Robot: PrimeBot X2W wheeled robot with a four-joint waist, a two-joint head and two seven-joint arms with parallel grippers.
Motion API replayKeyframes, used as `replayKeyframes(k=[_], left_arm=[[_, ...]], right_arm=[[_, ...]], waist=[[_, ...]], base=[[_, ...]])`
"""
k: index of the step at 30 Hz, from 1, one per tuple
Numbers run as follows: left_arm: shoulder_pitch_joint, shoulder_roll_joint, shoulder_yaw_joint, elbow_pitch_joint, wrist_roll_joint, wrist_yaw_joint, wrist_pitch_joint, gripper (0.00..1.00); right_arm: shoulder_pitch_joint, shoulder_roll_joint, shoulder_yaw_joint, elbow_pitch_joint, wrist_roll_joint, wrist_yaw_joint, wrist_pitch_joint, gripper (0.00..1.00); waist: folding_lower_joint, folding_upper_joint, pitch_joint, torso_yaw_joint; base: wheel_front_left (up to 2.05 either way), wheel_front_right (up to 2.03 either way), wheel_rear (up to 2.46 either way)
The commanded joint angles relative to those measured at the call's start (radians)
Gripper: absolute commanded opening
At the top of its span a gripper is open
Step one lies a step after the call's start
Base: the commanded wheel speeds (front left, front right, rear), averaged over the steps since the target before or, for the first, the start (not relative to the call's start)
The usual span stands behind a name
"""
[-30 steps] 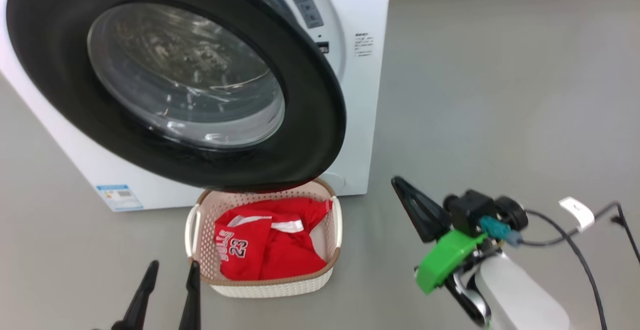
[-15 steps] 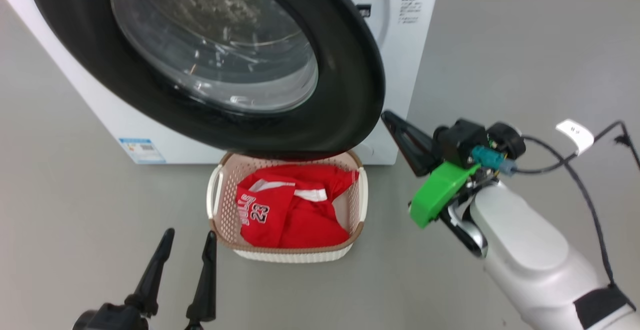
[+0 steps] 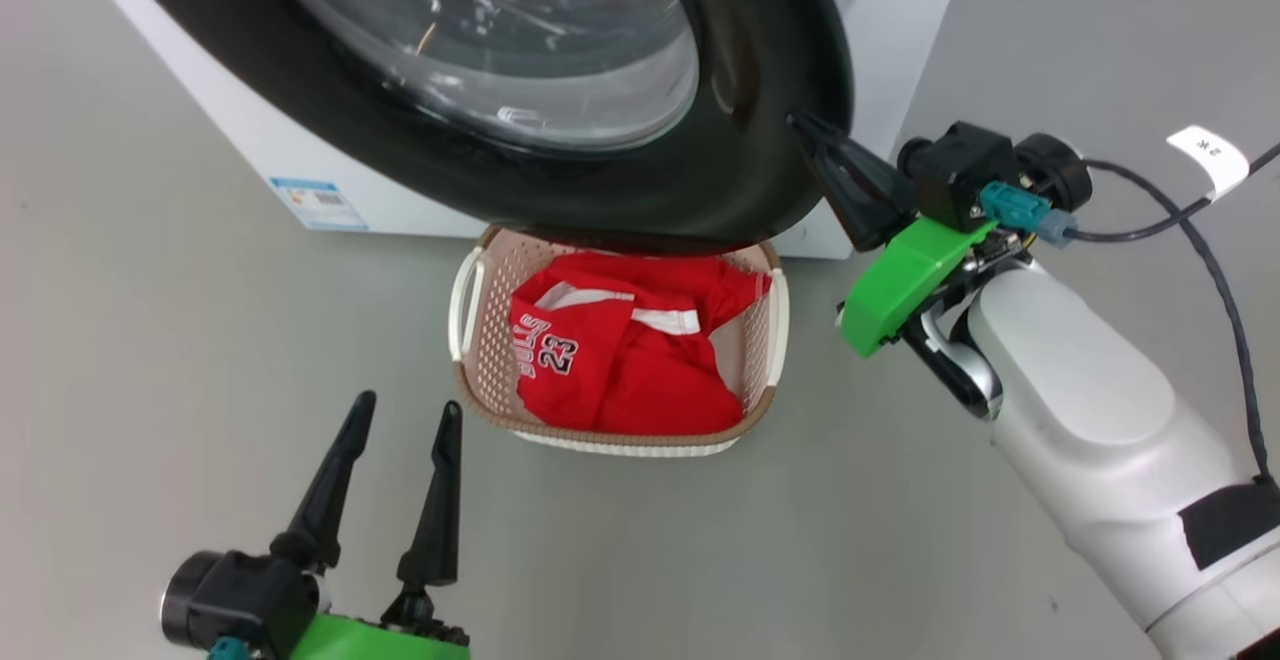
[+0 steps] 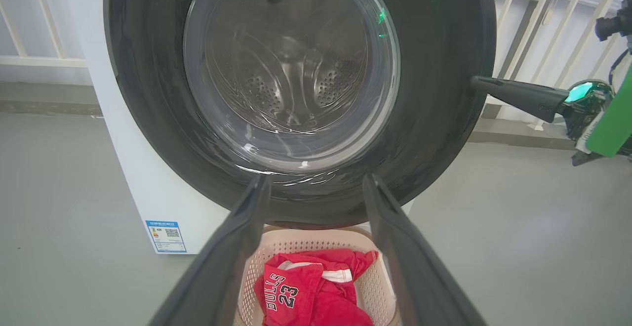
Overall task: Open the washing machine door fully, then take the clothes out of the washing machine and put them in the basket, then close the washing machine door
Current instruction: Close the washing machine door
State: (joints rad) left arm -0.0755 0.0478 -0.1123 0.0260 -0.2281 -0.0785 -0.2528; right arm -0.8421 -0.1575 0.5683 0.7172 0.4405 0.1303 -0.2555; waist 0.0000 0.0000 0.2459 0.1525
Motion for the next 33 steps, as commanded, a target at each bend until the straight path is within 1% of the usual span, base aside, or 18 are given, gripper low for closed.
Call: replayKeyframes(k=[1, 9, 18, 26, 33], left_arm=[[-0.03, 0.004, 0.025, -0.023, 0.013, 0.006, -0.009, 1.0], [-0.057, 0.003, 0.007, -0.022, 0.007, 0.01, -0.009, 1.0], [-0.084, 0.003, -0.016, -0.024, -0.001, 0.013, -0.009, 1.0], [-0.105, 0.003, -0.039, -0.024, -0.018, 0.021, -0.009, 1.0], [-0.129, 0.002, -0.055, -0.022, -0.017, 0.025, -0.009, 1.0]], right_arm=[[-0.02, 0.007, 0.011, -0.015, 0.009, 0.0, -0.006, 0.0], [-0.099, -0.012, 0.011, 0.005, 0.009, 0.0, -0.006, 0.0], [-0.223, -0.006, -0.018, 0.104, -0.002, 0.0, -0.006, 0.0], [-0.32, -0.011, -0.031, 0.152, -0.026, 0.0, -0.006, 0.0], [-0.382, -0.013, -0.077, 0.17, -0.073, 0.0, -0.006, 0.0]], waist=[[0.0, 0.0, 0.025, 0.021], [0.0, 0.0, 0.064, 0.033], [0.0, 0.0, 0.108, 0.041], [0.0, 0.0, 0.148, 0.051], [0.0, 0.0, 0.18, 0.058]], base=[[0.0, 0.0, 0.0], [0.0, 0.0, 0.0], [0.0, 0.0, 0.0], [0.0, 0.0, 0.0], [0.0, 0.0, 0.0]])
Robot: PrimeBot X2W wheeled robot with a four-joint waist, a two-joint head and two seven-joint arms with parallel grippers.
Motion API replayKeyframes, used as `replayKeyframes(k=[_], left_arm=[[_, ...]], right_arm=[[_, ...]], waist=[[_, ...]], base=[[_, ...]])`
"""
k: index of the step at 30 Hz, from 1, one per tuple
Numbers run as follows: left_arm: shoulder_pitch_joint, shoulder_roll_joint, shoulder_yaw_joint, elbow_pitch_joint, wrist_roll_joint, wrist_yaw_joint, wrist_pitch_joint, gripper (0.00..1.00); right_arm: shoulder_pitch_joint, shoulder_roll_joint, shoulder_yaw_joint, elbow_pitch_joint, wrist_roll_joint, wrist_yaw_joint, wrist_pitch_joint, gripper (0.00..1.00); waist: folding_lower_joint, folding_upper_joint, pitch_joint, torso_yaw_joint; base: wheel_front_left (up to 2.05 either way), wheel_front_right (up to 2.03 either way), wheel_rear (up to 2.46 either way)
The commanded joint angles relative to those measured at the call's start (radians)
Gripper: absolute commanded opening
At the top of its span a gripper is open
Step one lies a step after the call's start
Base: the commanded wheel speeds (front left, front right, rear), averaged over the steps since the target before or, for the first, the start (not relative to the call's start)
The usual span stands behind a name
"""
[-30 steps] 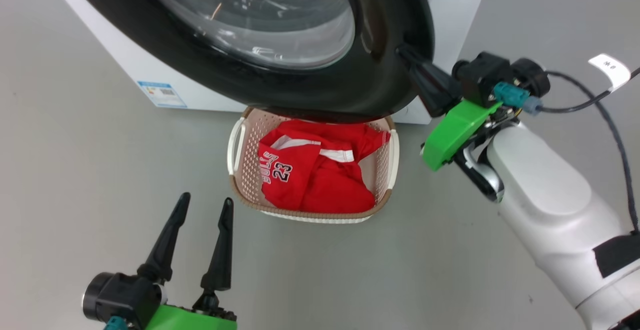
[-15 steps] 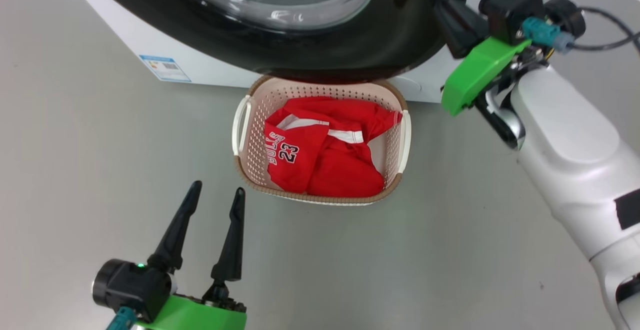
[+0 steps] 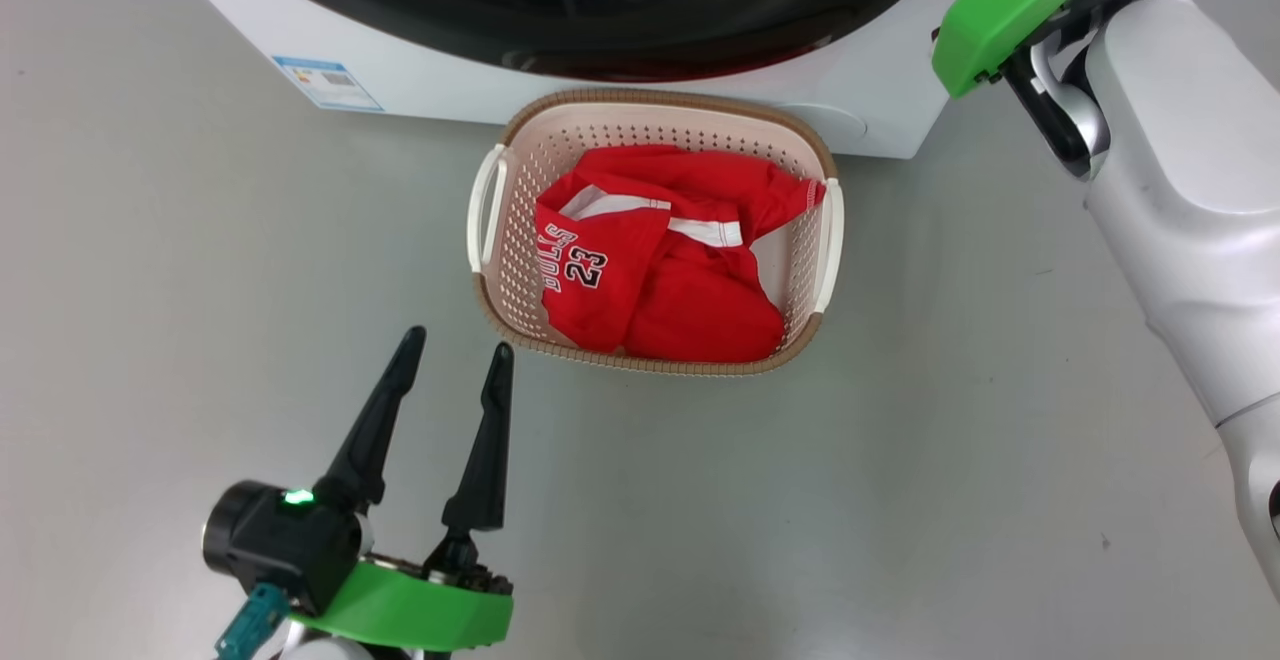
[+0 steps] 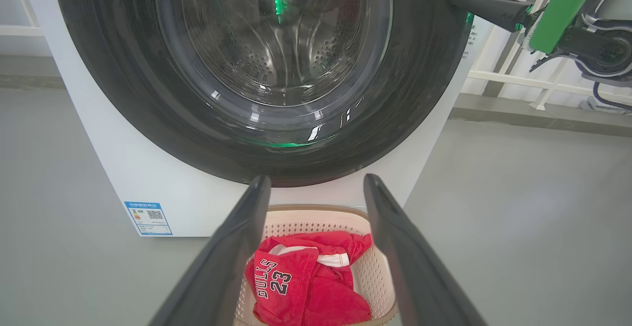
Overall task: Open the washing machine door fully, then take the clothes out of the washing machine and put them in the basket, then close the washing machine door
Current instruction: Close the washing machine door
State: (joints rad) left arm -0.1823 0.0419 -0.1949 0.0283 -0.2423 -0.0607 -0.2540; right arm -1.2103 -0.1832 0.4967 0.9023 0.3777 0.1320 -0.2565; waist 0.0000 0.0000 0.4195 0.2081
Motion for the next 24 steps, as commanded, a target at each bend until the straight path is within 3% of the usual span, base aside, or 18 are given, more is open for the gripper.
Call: replayKeyframes(k=[1, 12, 14, 15, 16, 17, 24], left_arm=[[-0.026, 0.008, 0.026, -0.023, -0.001, 0.007, -0.008, 1.0], [-0.055, 0.008, 0.007, -0.004, 0.01, 0.008, -0.008, 1.0], [-0.058, 0.008, 0.011, -0.001, 0.011, 0.007, -0.008, 1.0], [-0.058, 0.008, 0.014, 0.002, 0.012, 0.007, -0.008, 1.0], [-0.058, 0.008, 0.017, 0.004, 0.014, 0.006, -0.008, 1.0], [-0.057, 0.008, 0.02, 0.007, 0.015, 0.005, -0.008, 1.0], [-0.042, 0.008, 0.051, 0.013, 0.021, -0.003, -0.008, 1.0]], right_arm=[[-0.019, 0.014, -0.01, -0.011, -0.02, -0.001, -0.005, 0.0], [-0.017, 0.052, -0.023, -0.022, -0.088, -0.001, -0.005, 0.0], [0.0, 0.06, -0.009, -0.033, -0.083, -0.001, -0.005, 0.2], [0.009, 0.062, 0.0, -0.042, -0.081, -0.001, -0.005, 0.36], [0.021, 0.065, 0.006, -0.054, -0.076, -0.001, -0.005, 0.95], [0.035, 0.067, 0.009, -0.065, -0.07, -0.001, -0.005, 1.0], [0.171, 0.071, -0.017, -0.167, -0.041, -0.001, -0.005, 1.0]], waist=[[0.0, 0.0, 0.011, 0.002], [0.0, 0.0, 0.015, -0.015], [0.0, 0.0, 0.005, -0.024], [0.0, 0.0, -0.001, -0.028], [0.0, 0.0, -0.008, -0.033], [0.0, 0.0, -0.015, -0.039], [0.0, 0.0, -0.078, -0.093]], base=[[0.0, 0.0, 0.0], [0.0, 0.0, 0.0], [0.0, 0.0, 0.0], [0.0, 0.0, 0.0], [0.0, 0.0, 0.0], [0.0, 0.0, 0.0], [0.0, 0.0, 0.0]])
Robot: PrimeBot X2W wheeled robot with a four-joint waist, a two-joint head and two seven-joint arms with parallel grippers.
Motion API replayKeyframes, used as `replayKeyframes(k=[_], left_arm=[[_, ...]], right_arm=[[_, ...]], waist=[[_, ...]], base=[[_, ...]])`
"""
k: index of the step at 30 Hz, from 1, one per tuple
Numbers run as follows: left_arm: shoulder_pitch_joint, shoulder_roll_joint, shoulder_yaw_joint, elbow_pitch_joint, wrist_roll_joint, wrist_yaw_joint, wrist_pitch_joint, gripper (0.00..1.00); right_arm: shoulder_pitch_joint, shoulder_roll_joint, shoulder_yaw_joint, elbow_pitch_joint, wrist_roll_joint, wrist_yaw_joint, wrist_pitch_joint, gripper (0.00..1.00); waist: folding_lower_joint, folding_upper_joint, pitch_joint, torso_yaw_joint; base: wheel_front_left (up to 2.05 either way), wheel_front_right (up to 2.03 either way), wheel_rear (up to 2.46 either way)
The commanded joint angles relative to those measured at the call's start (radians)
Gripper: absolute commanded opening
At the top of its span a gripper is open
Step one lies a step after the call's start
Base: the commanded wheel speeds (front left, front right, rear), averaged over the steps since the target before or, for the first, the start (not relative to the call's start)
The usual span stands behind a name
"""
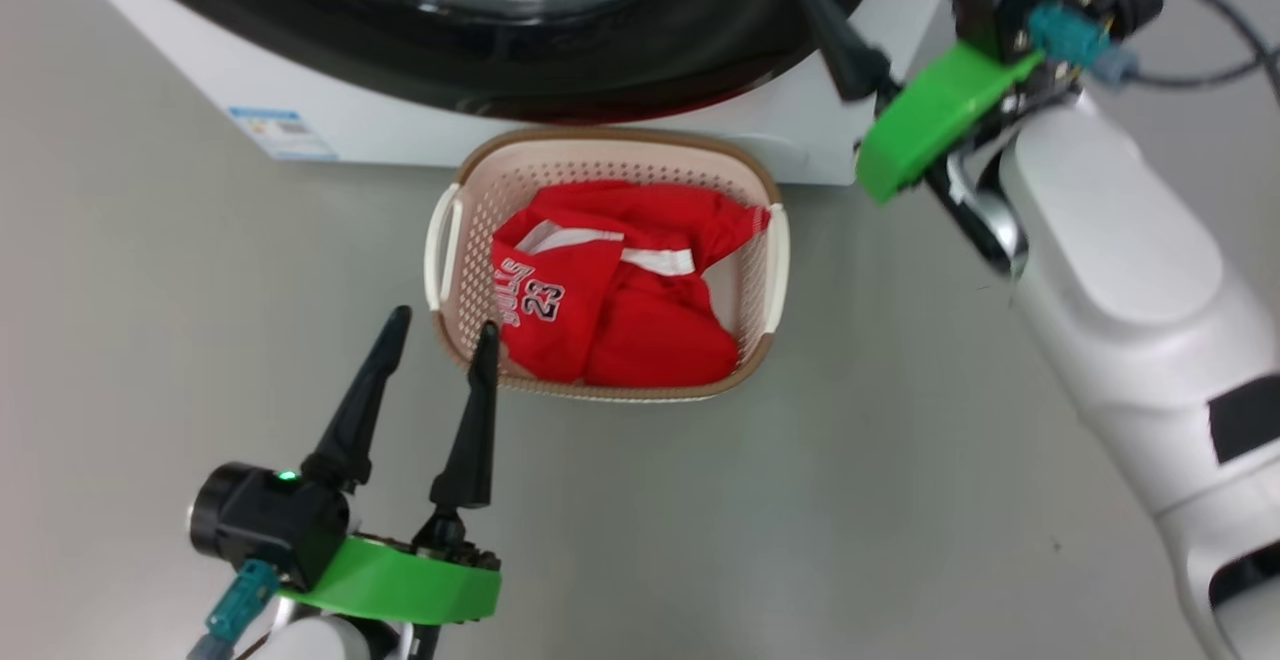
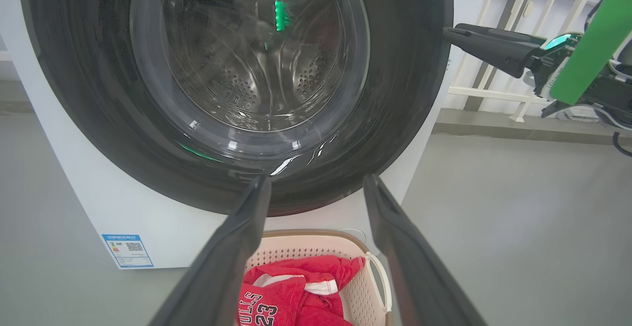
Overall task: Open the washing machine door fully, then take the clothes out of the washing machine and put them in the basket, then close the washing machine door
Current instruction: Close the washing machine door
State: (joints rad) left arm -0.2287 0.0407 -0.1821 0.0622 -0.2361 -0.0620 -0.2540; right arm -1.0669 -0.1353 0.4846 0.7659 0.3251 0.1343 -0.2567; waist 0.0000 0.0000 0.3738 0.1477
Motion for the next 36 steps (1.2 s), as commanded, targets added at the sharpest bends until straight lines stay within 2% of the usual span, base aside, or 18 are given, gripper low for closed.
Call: replayKeyframes(k=[1, 7, 18, 36], left_arm=[[0.007, 0.01, 0.044, -0.02, 0.013, -0.002, -0.008, 1.0], [0.021, 0.01, 0.071, -0.019, 0.001, -0.011, -0.008, 1.0], [0.073, 0.009, 0.115, -0.024, -0.026, -0.018, -0.008, 1.0], [0.188, 0.022, 0.188, -0.015, 0.006, -0.01, -0.008, 1.0]], right_arm=[[0.052, 0.024, -0.007, -0.045, 0.009, -0.004, -0.005, 1.0], [0.182, 0.033, -0.031, -0.097, -0.002, -0.004, -0.005, 1.0], [0.367, 0.037, -0.146, -0.186, -0.009, -0.004, -0.005, 1.0], [0.693, -0.004, -0.277, -0.377, -0.027, -0.004, -0.005, 1.0]], waist=[[0.0, 0.0, -0.041, -0.042], [0.0, 0.0, -0.099, -0.099], [0.0, 0.0, -0.2, -0.184], [0.0, 0.0, -0.345, -0.249]], base=[[0.0, 0.0, 0.0], [0.0, 0.0, 0.0], [0.0, 0.0, 0.0], [0.0, 0.0, 0.0]])
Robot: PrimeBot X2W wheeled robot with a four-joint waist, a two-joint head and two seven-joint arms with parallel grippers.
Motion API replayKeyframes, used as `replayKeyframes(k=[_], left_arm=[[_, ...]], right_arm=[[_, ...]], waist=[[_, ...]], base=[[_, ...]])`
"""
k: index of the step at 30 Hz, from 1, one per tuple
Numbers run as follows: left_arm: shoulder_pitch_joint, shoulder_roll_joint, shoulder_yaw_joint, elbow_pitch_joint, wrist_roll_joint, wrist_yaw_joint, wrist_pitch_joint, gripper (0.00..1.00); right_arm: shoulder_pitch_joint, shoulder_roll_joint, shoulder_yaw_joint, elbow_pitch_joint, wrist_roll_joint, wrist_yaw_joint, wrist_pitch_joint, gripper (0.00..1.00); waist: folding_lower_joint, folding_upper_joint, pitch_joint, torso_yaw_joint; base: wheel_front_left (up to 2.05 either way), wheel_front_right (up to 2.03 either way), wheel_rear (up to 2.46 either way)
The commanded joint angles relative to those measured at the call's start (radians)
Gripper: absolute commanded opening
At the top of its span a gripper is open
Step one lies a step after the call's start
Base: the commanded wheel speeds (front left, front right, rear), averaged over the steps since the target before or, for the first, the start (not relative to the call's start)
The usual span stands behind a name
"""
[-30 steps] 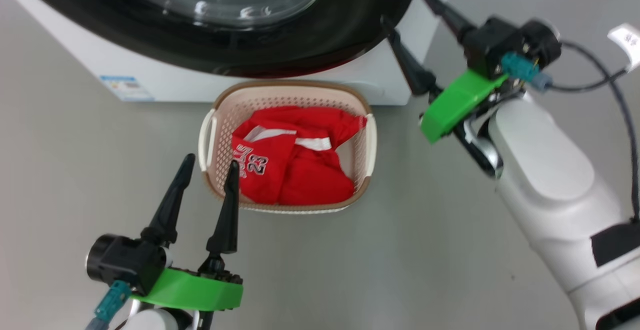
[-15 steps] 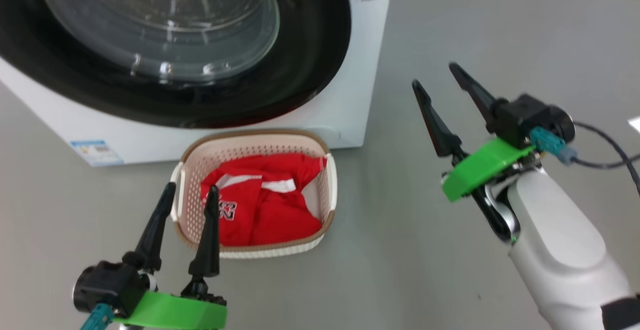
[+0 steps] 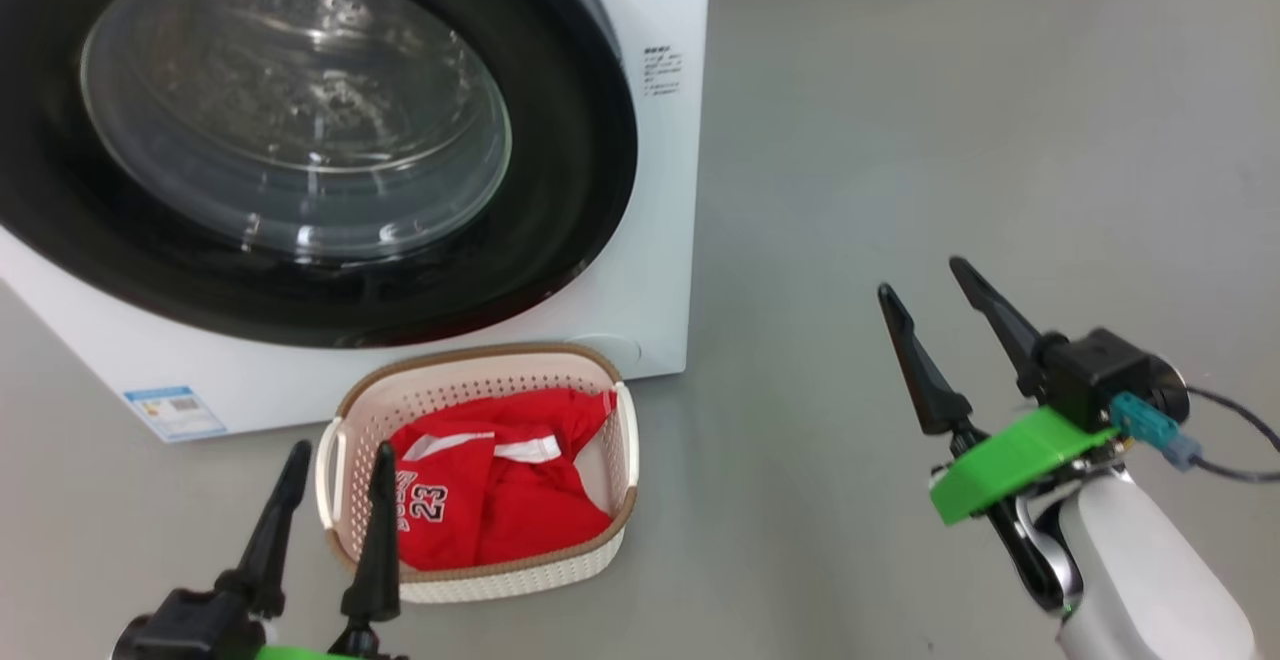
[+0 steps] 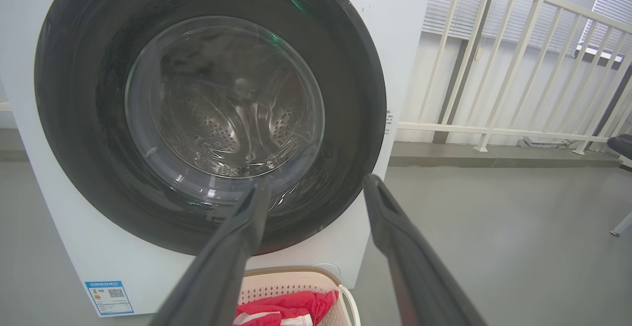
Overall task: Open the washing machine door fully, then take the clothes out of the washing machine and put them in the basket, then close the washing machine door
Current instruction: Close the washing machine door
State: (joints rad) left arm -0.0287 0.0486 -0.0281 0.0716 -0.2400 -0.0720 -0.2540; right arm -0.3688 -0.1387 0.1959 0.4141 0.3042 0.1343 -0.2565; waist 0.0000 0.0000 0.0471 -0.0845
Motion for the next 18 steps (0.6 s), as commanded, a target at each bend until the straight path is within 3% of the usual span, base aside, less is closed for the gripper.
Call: replayKeyframes(k=[1, 18], left_arm=[[-0.004, 0.014, 0.041, -0.024, 0.01, 0.002, -0.008, 1.0], [0.104, 0.016, 0.111, -0.046, 0.022, 0.002, -0.008, 1.0]], right_arm=[[0.009, 0.0, 0.006, -0.033, -0.007, -0.004, -0.005, 1.0], [0.223, 0.024, -0.098, -0.205, -0.048, -0.004, -0.005, 1.0]], waist=[[0.0, 0.0, -0.023, -0.02], [0.0, 0.0, -0.086, -0.038]], base=[[0.0, 0.0, 0.0], [0.0, 0.0, 0.0]])
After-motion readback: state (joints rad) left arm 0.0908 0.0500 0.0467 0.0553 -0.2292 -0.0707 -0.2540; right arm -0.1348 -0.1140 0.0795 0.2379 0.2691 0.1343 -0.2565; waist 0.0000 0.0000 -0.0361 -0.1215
